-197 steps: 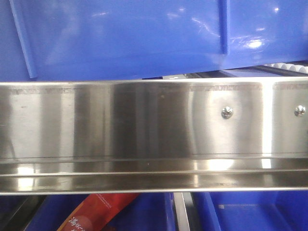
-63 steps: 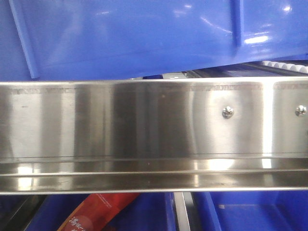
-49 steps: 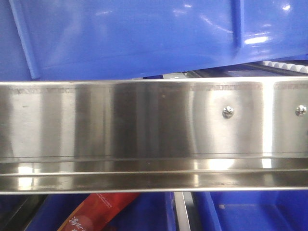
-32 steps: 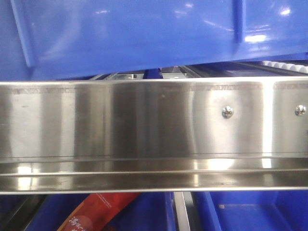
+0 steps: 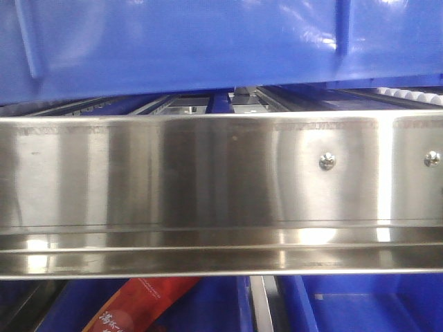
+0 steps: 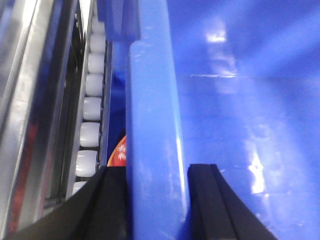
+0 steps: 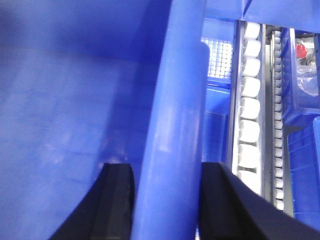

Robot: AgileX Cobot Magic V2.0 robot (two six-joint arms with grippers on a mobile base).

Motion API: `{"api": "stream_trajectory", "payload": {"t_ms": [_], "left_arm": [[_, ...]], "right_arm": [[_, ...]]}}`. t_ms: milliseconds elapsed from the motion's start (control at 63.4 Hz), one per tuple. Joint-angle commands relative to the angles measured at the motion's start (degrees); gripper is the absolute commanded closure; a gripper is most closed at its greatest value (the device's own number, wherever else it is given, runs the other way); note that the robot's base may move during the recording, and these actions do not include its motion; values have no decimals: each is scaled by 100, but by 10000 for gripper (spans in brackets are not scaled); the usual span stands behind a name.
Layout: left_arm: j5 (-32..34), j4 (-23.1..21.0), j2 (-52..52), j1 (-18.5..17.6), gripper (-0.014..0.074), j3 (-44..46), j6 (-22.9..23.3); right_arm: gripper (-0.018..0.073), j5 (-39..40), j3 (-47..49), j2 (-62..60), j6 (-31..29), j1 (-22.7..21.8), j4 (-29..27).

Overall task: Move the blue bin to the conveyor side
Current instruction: 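Pull the gripped blue bin off the roller shelf toward the robot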

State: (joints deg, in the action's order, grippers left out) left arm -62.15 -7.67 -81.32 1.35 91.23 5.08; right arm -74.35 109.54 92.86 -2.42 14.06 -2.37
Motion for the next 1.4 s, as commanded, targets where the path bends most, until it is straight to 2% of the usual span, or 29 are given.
{"api": "stream_trajectory", "payload": {"t_ms": [0,410,694,1151,1388], "left_arm": [[361,-225,283,-33,616,152,-57],[347,-225,674,-33,616,152,-57],[291,-225,984,-33,616,152,-57],[-345,-225,1360,-33,616,118,-57],[-492,-225,1870,-33,616,-170,-57]], "right_arm": [[640,439,164,-271,-60,-16,30],[640,439,107,-740,97,-16,30],[640,439,-649,-1366,242,-16,30],[640,477,-1537,-2443,242,-16,30],[640,439,-1572,-2801,242,-16,30]]}}
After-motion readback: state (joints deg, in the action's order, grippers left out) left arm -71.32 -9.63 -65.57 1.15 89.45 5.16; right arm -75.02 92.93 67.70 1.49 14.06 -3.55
